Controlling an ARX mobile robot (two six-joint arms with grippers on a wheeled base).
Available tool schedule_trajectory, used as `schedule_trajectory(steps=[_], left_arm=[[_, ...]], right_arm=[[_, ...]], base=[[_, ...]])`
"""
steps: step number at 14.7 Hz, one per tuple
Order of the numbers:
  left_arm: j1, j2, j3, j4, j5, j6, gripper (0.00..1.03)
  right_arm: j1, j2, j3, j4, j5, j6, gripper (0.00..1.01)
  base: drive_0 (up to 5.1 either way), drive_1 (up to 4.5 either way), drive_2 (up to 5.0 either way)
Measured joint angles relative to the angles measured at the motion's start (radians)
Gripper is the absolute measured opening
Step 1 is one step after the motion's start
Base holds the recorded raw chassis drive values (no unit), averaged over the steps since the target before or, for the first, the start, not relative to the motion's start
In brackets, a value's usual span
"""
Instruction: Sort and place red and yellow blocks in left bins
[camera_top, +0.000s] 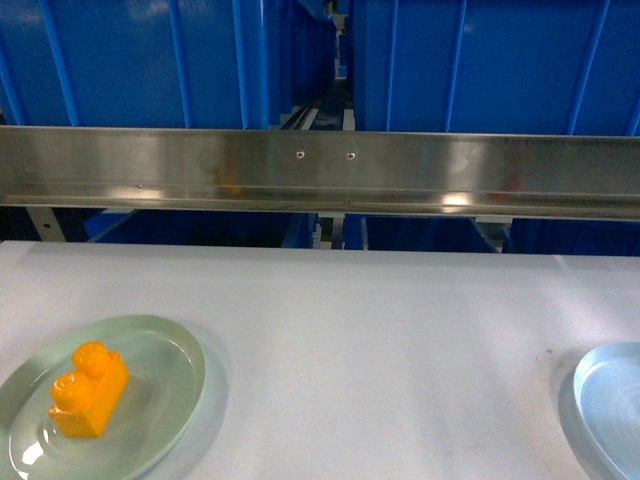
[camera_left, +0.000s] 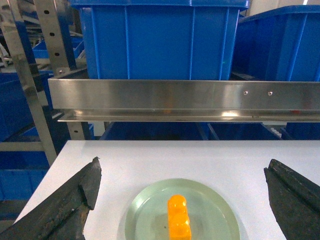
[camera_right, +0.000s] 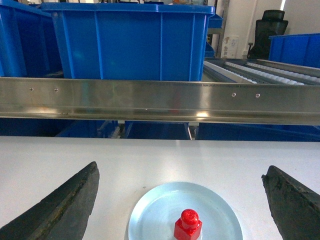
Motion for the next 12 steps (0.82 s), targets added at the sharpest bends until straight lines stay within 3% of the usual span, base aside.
schedule_trajectory(steps=[12], left_arm=[[0.000,0.000,0.000,0.000,0.000,0.000,0.98]], right_arm=[[0.000,0.000,0.000,0.000,0.000,0.000,0.98]], base=[[0.0,0.00,0.0]])
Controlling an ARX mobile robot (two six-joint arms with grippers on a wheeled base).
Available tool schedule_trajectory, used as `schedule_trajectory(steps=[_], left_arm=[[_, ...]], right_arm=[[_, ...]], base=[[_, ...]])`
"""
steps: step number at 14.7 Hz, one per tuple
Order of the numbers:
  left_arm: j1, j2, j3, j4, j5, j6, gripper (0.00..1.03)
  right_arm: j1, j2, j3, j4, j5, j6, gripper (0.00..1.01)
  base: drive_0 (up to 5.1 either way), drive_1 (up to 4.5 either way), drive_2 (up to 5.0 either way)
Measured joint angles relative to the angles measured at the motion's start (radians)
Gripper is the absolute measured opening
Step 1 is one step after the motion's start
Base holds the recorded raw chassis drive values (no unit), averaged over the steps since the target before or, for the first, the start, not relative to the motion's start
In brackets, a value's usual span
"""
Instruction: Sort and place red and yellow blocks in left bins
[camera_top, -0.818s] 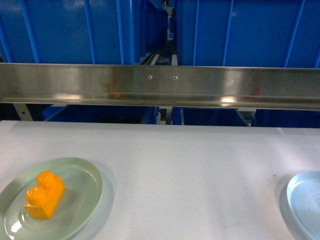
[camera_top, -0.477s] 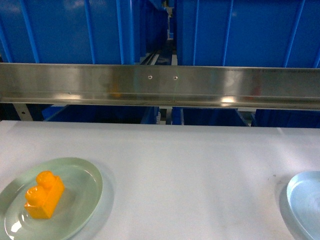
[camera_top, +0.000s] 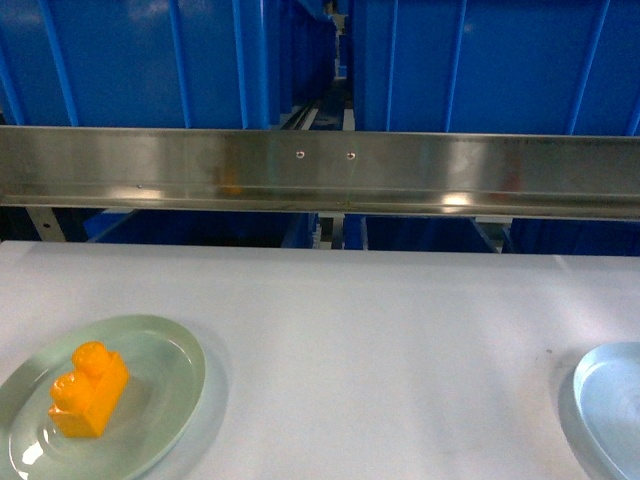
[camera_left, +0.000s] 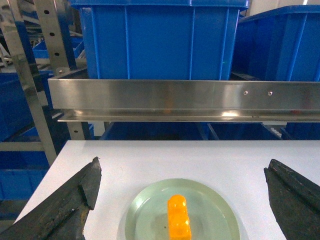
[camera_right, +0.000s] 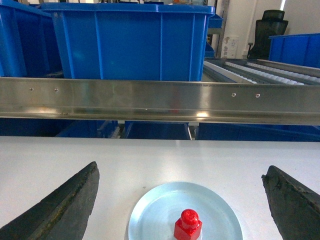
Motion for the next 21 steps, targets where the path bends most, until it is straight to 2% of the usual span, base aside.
schedule_trajectory(steps=[2,3,4,6,7,9,11,13,15,17,19,20,21], left_arm=[[0.000,0.000,0.000,0.000,0.000,0.000,0.98],[0.206,0.093,-0.001,0.116,0.193,-0.005,0.98],[0.278,0.124,-0.001,0.133,0.262,-0.008,0.98],[0.389,0.118,-0.002,0.117,0.408,-0.029,0.98],[0.449,0.132,-0.002,0.120,0.461,-0.048,0.98],[0.473,0.198,-0.002,0.195,0.522,-0.054,0.98],[0.483,0.310,-0.001,0.294,0.550,-0.076,0.98],[0.489,0.455,0.002,0.385,0.571,-0.120,0.98],[0.475,0.586,0.052,0.447,0.580,-0.172,0.98],[0.436,0.709,0.140,0.547,0.569,-0.200,0.98],[0.394,0.825,0.212,0.592,0.525,-0.202,0.98],[0.357,0.911,0.261,0.586,0.491,-0.180,0.98],[0.336,0.958,0.287,0.561,0.476,-0.162,0.98]], right_arm=[[0.000,0.000,0.000,0.000,0.000,0.000,0.98],[0.049,-0.014,-0.008,-0.054,0.068,0.004,0.98],[0.064,-0.014,-0.014,-0.068,0.076,0.005,0.98],[0.113,-0.015,-0.016,-0.066,0.107,0.000,0.98],[0.161,-0.015,-0.019,-0.059,0.139,0.000,0.98],[0.218,-0.013,-0.018,-0.046,0.192,0.000,0.98],[0.259,-0.004,-0.016,-0.043,0.211,-0.001,0.98],[0.265,0.041,-0.012,-0.013,0.210,-0.011,0.98],[0.191,0.217,-0.002,0.145,0.158,-0.027,0.98],[0.107,0.435,0.012,0.322,0.081,-0.046,0.98],[0.054,0.631,0.069,0.478,0.023,-0.062,0.98],[0.043,0.759,0.121,0.568,-0.006,-0.077,0.98],[0.037,0.835,0.151,0.596,-0.032,-0.087,0.98]], base=[[0.0,0.00,0.0],[0.0,0.00,0.0],[0.0,0.00,0.0],[0.0,0.00,0.0],[0.0,0.00,0.0],[0.0,0.00,0.0],[0.0,0.00,0.0],[0.0,0.00,0.0],[0.0,0.00,0.0],[0.0,0.00,0.0],[0.0,0.00,0.0],[0.0,0.00,0.0],[0.0,0.00,0.0]])
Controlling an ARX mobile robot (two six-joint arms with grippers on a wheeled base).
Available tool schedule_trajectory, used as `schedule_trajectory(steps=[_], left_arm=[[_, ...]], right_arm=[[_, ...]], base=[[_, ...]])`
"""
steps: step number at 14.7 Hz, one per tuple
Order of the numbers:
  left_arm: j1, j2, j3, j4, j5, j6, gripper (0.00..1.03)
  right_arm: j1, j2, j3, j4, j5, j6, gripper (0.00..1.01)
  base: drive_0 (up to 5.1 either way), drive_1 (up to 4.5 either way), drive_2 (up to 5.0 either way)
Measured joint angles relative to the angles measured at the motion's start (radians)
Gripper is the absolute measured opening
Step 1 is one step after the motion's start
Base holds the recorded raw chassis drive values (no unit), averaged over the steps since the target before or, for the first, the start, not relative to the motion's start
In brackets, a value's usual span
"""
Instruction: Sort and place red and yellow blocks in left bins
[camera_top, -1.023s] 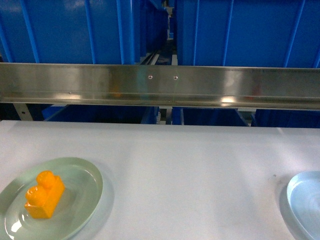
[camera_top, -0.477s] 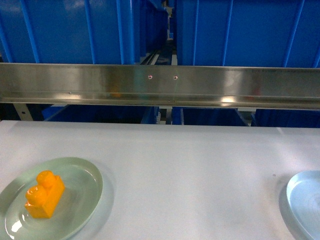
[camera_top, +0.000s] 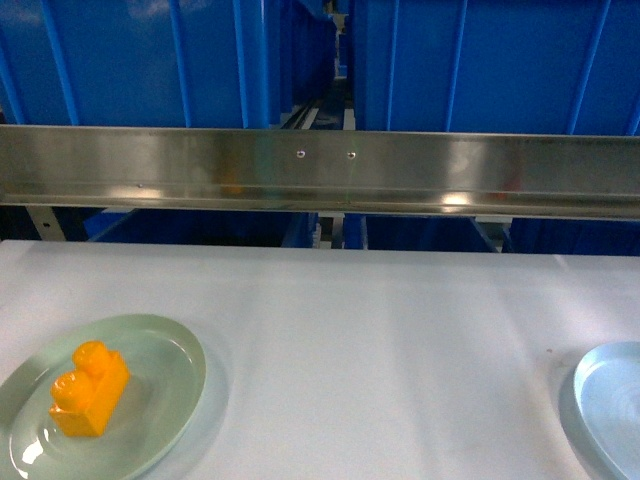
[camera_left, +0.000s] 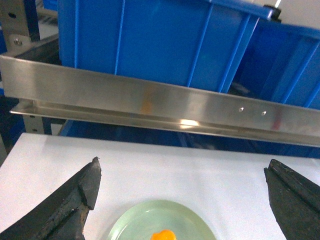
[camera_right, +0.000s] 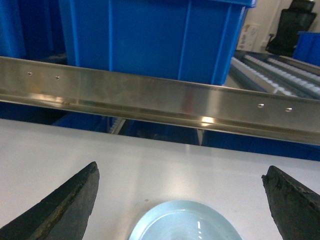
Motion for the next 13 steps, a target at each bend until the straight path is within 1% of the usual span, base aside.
schedule_trajectory(steps=[1,2,4,6,7,8,9,10,11,12,13], left_arm=[[-0.031,0.064,0.026,0.015,-0.025,0.035,0.98],[-0.069,0.125,0.062,0.005,-0.061,0.058,0.98],[-0.150,0.208,0.084,0.010,-0.119,0.072,0.98],[-0.228,0.284,0.098,0.036,-0.164,0.094,0.98],[-0.251,0.322,0.101,0.064,-0.183,0.108,0.98],[-0.271,0.378,0.114,0.101,-0.200,0.117,0.98],[-0.275,0.421,0.127,0.133,-0.212,0.122,0.98],[-0.280,0.467,0.140,0.173,-0.229,0.137,0.98],[-0.280,0.489,0.146,0.200,-0.251,0.149,0.98],[-0.281,0.490,0.147,0.201,-0.259,0.163,0.98],[-0.281,0.490,0.147,0.202,-0.259,0.167,0.98]], right_arm=[[0.002,0.119,0.035,0.047,-0.008,-0.015,0.98],[0.003,0.241,0.064,0.087,-0.008,-0.028,0.98],[0.009,0.374,0.094,0.166,0.001,-0.061,0.98],[0.011,0.474,0.098,0.211,0.002,-0.076,0.98],[0.017,0.515,0.101,0.244,0.008,-0.091,0.98],[0.025,0.573,0.116,0.268,0.011,-0.099,0.98],[0.031,0.617,0.129,0.277,0.014,-0.103,0.98],[0.036,0.660,0.140,0.298,0.018,-0.109,0.98],[0.035,0.679,0.146,0.309,0.024,-0.110,0.98],[0.032,0.692,0.148,0.313,0.024,-0.116,0.98],[0.013,0.714,0.148,0.331,0.022,-0.119,0.98]], base=[[0.0,0.00,0.0],[0.0,0.00,0.0],[0.0,0.00,0.0],[0.0,0.00,0.0],[0.0,0.00,0.0],[0.0,0.00,0.0],[0.0,0.00,0.0],[0.0,0.00,0.0],[0.0,0.00,0.0],[0.0,0.00,0.0],[0.0,0.00,0.0]])
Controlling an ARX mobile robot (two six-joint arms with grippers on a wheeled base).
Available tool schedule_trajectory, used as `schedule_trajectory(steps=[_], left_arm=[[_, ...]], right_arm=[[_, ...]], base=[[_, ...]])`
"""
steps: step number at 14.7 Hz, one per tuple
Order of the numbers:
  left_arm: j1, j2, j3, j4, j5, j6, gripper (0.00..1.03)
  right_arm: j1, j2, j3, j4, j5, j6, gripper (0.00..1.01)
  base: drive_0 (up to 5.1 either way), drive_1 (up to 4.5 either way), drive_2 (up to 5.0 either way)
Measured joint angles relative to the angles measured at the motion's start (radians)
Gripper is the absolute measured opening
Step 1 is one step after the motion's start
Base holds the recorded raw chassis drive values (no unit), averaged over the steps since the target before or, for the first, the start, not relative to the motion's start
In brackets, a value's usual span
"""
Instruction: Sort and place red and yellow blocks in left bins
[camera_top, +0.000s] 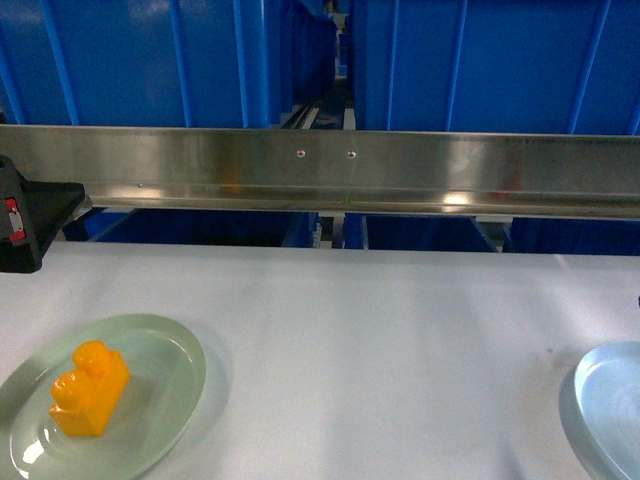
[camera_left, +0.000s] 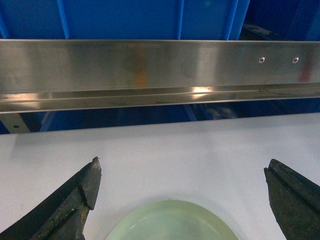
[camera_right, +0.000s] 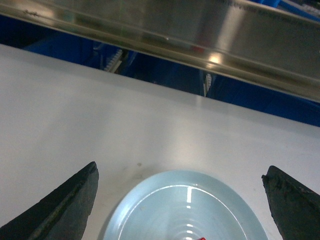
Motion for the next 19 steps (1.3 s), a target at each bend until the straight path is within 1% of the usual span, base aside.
schedule_trajectory(steps=[2,6,10,12,13,14,18,19], left_arm=[[0.000,0.000,0.000,0.000,-0.001,0.003,0.98],[0.000,0.000,0.000,0.001,-0.002,0.003,0.98],[0.000,0.000,0.000,0.000,-0.003,0.003,0.98],[0.000,0.000,0.000,0.001,-0.003,0.003,0.98],[0.000,0.000,0.000,0.001,-0.003,0.003,0.98],[0.000,0.000,0.000,0.001,-0.003,0.003,0.98],[0.000,0.000,0.000,0.001,-0.003,0.003,0.98],[0.000,0.000,0.000,0.001,-0.003,0.003,0.98]], right_arm=[[-0.047,0.076,0.000,0.037,-0.016,-0.006,0.98],[-0.111,0.214,0.014,0.068,-0.049,-0.017,0.98],[-0.146,0.319,0.056,0.096,-0.087,-0.016,0.98],[-0.187,0.404,0.078,0.109,-0.106,-0.016,0.98],[-0.230,0.496,0.110,0.118,-0.133,-0.018,0.98],[-0.242,0.523,0.129,0.122,-0.149,-0.022,0.98],[-0.240,0.551,0.139,0.136,-0.164,-0.020,0.98],[-0.241,0.568,0.142,0.140,-0.163,-0.020,0.89]], base=[[0.0,0.00,0.0],[0.0,0.00,0.0],[0.0,0.00,0.0],[0.0,0.00,0.0],[0.0,0.00,0.0],[0.0,0.00,0.0],[0.0,0.00,0.0],[0.0,0.00,0.0]])
